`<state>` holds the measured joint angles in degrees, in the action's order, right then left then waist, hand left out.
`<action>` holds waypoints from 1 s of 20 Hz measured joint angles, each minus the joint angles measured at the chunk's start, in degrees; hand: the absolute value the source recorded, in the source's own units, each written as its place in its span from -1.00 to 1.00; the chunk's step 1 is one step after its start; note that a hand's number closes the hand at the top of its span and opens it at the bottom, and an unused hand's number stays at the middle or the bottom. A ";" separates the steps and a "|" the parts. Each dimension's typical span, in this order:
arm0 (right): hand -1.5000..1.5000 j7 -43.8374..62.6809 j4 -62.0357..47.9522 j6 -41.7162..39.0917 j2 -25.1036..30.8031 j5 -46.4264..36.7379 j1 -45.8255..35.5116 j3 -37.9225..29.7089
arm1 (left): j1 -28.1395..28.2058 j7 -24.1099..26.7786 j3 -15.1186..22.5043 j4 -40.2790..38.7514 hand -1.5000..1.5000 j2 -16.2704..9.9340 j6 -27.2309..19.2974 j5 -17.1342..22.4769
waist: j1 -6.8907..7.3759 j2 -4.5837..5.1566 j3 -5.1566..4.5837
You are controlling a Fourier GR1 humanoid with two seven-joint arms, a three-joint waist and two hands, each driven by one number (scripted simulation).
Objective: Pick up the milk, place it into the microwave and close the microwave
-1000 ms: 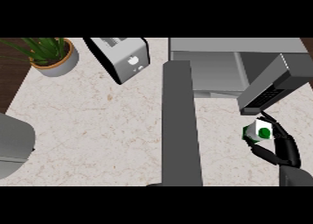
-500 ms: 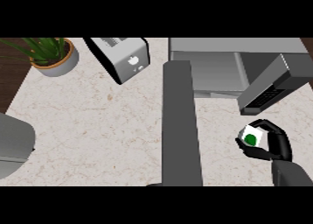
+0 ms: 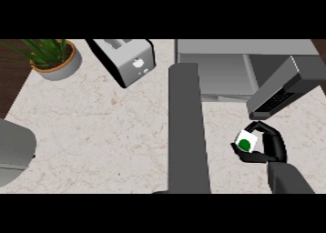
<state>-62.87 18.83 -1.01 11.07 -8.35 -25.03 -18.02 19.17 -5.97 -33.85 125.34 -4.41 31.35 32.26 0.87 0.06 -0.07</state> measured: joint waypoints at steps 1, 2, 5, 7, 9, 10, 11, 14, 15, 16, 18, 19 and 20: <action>1.00 0.37 0.89 -0.36 -0.56 -0.06 -0.14 0.52 | 0.27 0.32 0.20 0.18 -1.00 0.73 0.16 -0.58 | -0.11 -0.03 0.02; 1.00 0.61 1.80 -0.70 -1.24 -0.14 0.05 1.07 | -0.62 0.43 -0.12 -0.84 -1.00 0.10 0.15 -0.62 | -0.29 -0.06 0.02; 1.00 2.08 6.30 -1.78 -4.01 0.00 1.11 3.00 | -0.65 0.48 -0.73 -1.08 -1.00 -0.07 0.31 -0.64 | -0.76 -0.24 0.01; 1.00 3.57 10.79 -1.83 -5.33 0.01 2.27 4.42 | -1.11 -0.71 -0.90 -0.33 -1.00 -0.41 -0.68 -0.15 | -0.99 -0.30 0.01; 1.00 5.40 15.68 -0.79 -6.69 -0.32 3.29 5.91 | -1.51 -0.75 -1.32 -1.22 -1.00 -0.68 -0.65 -0.18 | -1.12 -0.34 0.01; 1.00 7.10 18.57 -0.29 -7.31 -0.37 3.74 6.67 | -2.12 -1.04 -1.09 -1.43 -1.00 -0.76 -0.99 -0.51 | -1.23 -0.35 0.00; 1.00 9.04 21.87 -0.08 -7.75 -0.30 4.74 7.45 | -2.08 -1.14 -1.07 -0.98 -1.00 -0.48 -1.12 -0.80 | -1.25 -0.36 0.00; 1.00 14.52 29.78 1.80 -9.05 -0.37 6.54 9.22 | -1.62 -1.09 -2.13 -1.46 -1.00 -0.95 -0.09 0.11 | -1.12 -0.34 0.01; 1.00 16.43 32.17 2.70 -9.47 -0.16 6.93 10.16 | -2.03 -0.80 -1.70 -1.69 -1.00 -0.39 -0.13 -0.97 | -1.11 -0.32 0.01; 1.00 18.56 33.87 3.56 -9.69 -0.37 6.35 10.55 | -1.67 -0.67 -1.94 -1.98 -1.00 -0.36 0.36 -0.79 | -1.03 -0.30 0.02; 1.00 21.60 35.63 5.57 -10.21 -0.44 4.85 11.60 | -2.33 -1.00 -1.99 -2.51 -1.00 -0.60 0.26 -0.59 | -0.86 -0.23 0.03; 1.00 22.69 35.98 6.29 -10.30 -0.70 4.09 11.80 | -1.65 -0.60 -2.42 -2.51 -1.00 -0.35 1.00 -0.41 | -0.75 -0.21 0.04; 1.00 24.30 36.79 7.02 -10.22 -1.02 3.35 11.98 | -1.73 -0.06 -2.78 -3.24 -1.00 -0.41 1.52 -0.43 | -0.71 -0.19 0.04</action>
<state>-38.57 55.62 6.01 0.84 -9.38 -21.68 -6.04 17.44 -6.03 -36.64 122.09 -4.82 32.86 31.83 0.16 -0.13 -0.03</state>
